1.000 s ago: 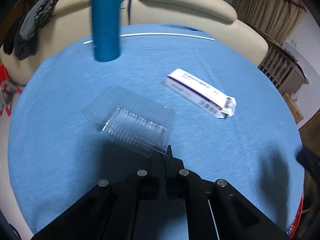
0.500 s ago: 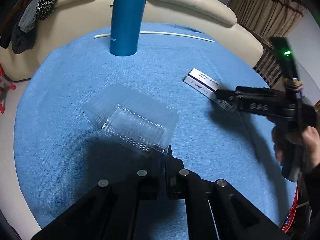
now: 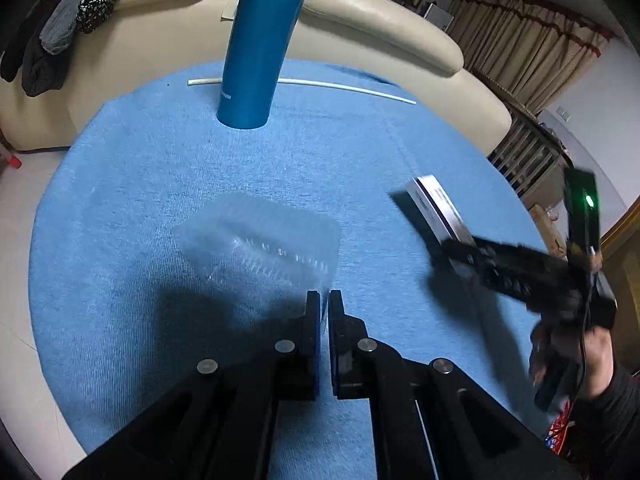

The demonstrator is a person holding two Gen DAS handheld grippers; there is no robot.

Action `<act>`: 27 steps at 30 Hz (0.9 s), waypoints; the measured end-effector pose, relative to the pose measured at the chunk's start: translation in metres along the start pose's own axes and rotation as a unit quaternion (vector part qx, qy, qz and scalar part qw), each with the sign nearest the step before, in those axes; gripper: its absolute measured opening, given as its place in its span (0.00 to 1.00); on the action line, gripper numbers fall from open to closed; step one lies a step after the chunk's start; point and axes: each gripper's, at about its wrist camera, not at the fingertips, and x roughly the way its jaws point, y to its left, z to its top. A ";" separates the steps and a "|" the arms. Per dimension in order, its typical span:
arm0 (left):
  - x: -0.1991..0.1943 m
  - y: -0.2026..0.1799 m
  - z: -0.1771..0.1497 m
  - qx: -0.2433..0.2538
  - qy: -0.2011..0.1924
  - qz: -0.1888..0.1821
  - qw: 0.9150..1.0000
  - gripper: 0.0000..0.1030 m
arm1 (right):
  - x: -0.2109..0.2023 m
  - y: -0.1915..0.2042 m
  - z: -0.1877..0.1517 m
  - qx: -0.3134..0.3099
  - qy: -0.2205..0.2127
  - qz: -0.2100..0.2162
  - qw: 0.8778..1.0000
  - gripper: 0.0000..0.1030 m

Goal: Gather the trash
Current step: 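Grasp the white medicine box with the right tool while the left tool grasps the clear plastic container, then hold the box and container lifted and turn toward the basket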

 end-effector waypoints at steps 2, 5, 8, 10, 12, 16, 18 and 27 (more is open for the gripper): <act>-0.006 -0.006 -0.005 0.003 -0.003 0.000 1.000 0.03 | -0.020 -0.003 -0.016 0.018 -0.010 0.007 1.000 0.50; -0.013 -0.018 -0.014 0.011 -0.004 -0.001 1.000 0.03 | -0.044 -0.008 -0.042 0.045 -0.026 0.015 0.999 0.50; -0.020 -0.034 -0.028 0.025 -0.005 -0.002 1.000 0.03 | -0.064 -0.013 -0.064 0.068 -0.039 0.019 0.997 0.50; -0.022 -0.041 -0.034 0.032 -0.006 -0.003 0.999 0.03 | -0.080 -0.018 -0.080 0.086 -0.050 0.023 0.995 0.50; -0.027 -0.048 -0.039 0.036 -0.007 -0.009 0.999 0.02 | -0.093 -0.023 -0.091 0.101 -0.062 0.024 0.993 0.50; -0.045 -0.061 -0.046 0.050 -0.021 -0.016 0.998 0.02 | -0.118 -0.034 -0.114 0.135 -0.085 0.029 0.987 0.50; -0.053 -0.068 -0.048 0.057 -0.028 -0.019 0.998 0.02 | -0.128 -0.037 -0.124 0.146 -0.095 0.031 0.984 0.50; -0.079 -0.106 -0.053 0.094 -0.053 -0.036 0.994 0.02 | -0.162 -0.049 -0.155 0.185 -0.129 0.035 0.974 0.50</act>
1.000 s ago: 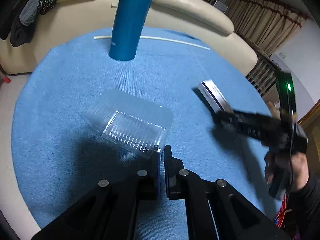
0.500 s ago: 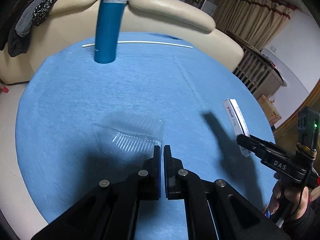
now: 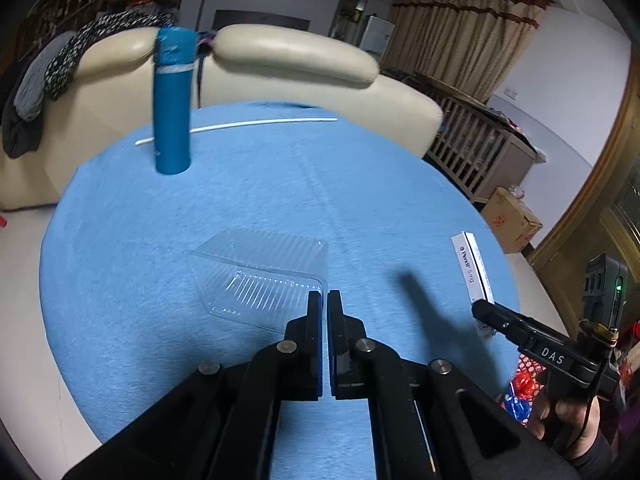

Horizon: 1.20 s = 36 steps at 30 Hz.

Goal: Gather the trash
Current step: 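Hold the box and container lifted and turn toward the basket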

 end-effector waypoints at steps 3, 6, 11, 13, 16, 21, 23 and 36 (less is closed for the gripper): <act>0.002 -0.015 0.000 0.011 0.001 -0.009 1.000 0.02 | -0.012 -0.008 -0.005 0.012 -0.009 -0.004 1.000 0.50; 0.002 -0.031 -0.004 0.025 0.004 -0.019 1.000 0.02 | -0.027 -0.017 -0.009 0.025 -0.019 -0.008 0.999 0.50; 0.001 -0.062 -0.015 0.052 0.010 -0.035 0.998 0.02 | -0.054 -0.030 -0.017 0.040 -0.038 -0.020 0.998 0.50; -0.001 -0.072 -0.019 0.060 0.013 -0.041 0.997 0.02 | -0.064 -0.036 -0.020 0.046 -0.044 -0.025 0.998 0.50; -0.006 -0.087 -0.025 0.074 0.014 -0.048 0.996 0.02 | -0.081 -0.046 -0.026 0.056 -0.055 -0.034 0.996 0.50; -0.014 -0.106 -0.032 0.096 0.010 -0.057 0.994 0.02 | -0.107 -0.057 -0.033 0.069 -0.073 -0.042 0.994 0.50; -0.014 -0.110 -0.032 0.099 0.011 -0.059 0.993 0.02 | -0.117 -0.060 -0.036 0.074 -0.081 -0.044 0.993 0.50; -0.056 -0.114 -0.030 0.110 -0.041 -0.053 0.992 0.02 | -0.153 -0.047 -0.028 0.063 -0.120 -0.043 0.990 0.50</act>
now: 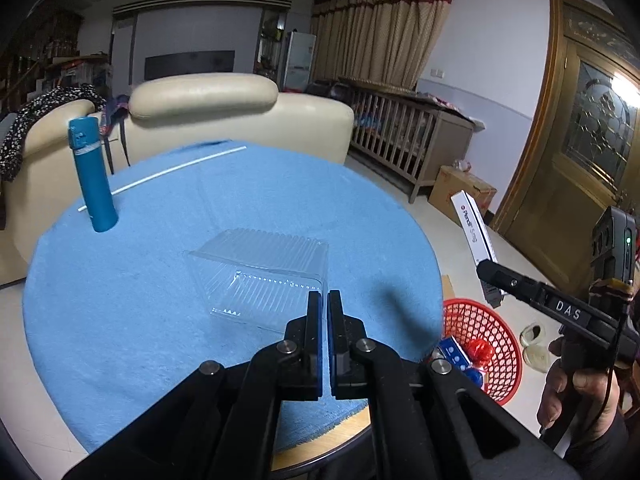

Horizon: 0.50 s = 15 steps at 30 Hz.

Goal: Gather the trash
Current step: 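Hold the box and container lifted and turn toward the basket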

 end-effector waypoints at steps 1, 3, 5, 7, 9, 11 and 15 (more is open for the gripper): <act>-0.001 0.002 0.001 -0.002 -0.003 0.001 1.000 0.02 | 0.001 0.002 0.000 -0.002 0.000 0.001 1.000 0.50; -0.004 0.004 0.001 -0.005 -0.008 0.003 1.000 0.02 | 0.002 0.009 -0.001 -0.011 0.002 0.006 1.000 0.50; -0.004 0.005 0.000 -0.008 -0.008 0.003 1.000 0.02 | 0.004 0.014 -0.003 -0.017 0.004 0.007 1.000 0.50; -0.001 0.002 -0.001 -0.009 -0.004 0.003 1.000 0.02 | 0.005 0.016 -0.004 -0.019 0.005 0.009 1.000 0.50; 0.001 -0.001 -0.002 -0.008 -0.001 0.002 1.000 0.02 | 0.005 0.015 -0.005 -0.017 0.005 0.008 1.000 0.50; 0.002 -0.003 -0.001 -0.006 0.000 0.001 1.000 0.02 | 0.004 0.013 -0.005 -0.015 0.004 0.007 1.000 0.50; 0.007 -0.005 -0.001 -0.003 0.005 -0.002 1.000 0.02 | 0.002 0.006 -0.006 -0.007 0.002 0.002 1.000 0.50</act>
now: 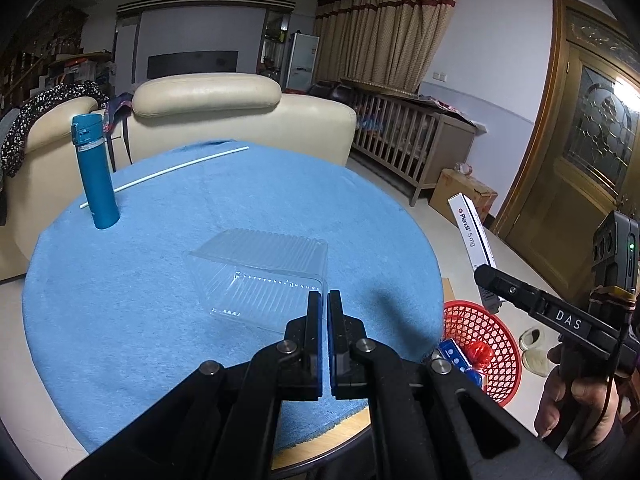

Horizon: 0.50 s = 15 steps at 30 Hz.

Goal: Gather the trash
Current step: 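Hold the box and container lifted and turn toward the basket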

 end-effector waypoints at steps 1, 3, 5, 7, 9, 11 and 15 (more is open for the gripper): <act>0.001 -0.001 0.000 0.001 0.002 0.000 1.000 0.02 | -0.001 -0.002 -0.001 0.002 -0.001 -0.001 1.000 0.50; 0.005 -0.003 -0.002 0.002 0.007 -0.002 1.000 0.02 | -0.002 -0.006 -0.003 0.007 0.000 -0.003 1.000 0.50; 0.007 -0.003 -0.003 0.004 0.010 -0.004 1.000 0.02 | -0.002 -0.011 -0.005 0.013 0.001 -0.005 1.000 0.50; 0.008 -0.006 -0.004 0.008 0.011 -0.005 1.000 0.02 | -0.003 -0.014 -0.007 0.016 0.002 -0.007 1.000 0.50; 0.009 -0.008 -0.005 0.011 0.012 -0.006 1.000 0.02 | -0.004 -0.017 -0.007 0.019 0.002 -0.009 1.000 0.50; 0.009 -0.010 -0.005 0.014 0.012 -0.006 1.000 0.02 | -0.006 -0.020 -0.007 0.022 0.001 -0.011 1.000 0.50; 0.011 -0.010 -0.006 0.014 0.015 -0.007 1.000 0.02 | -0.008 -0.025 -0.007 0.027 -0.001 -0.013 1.000 0.50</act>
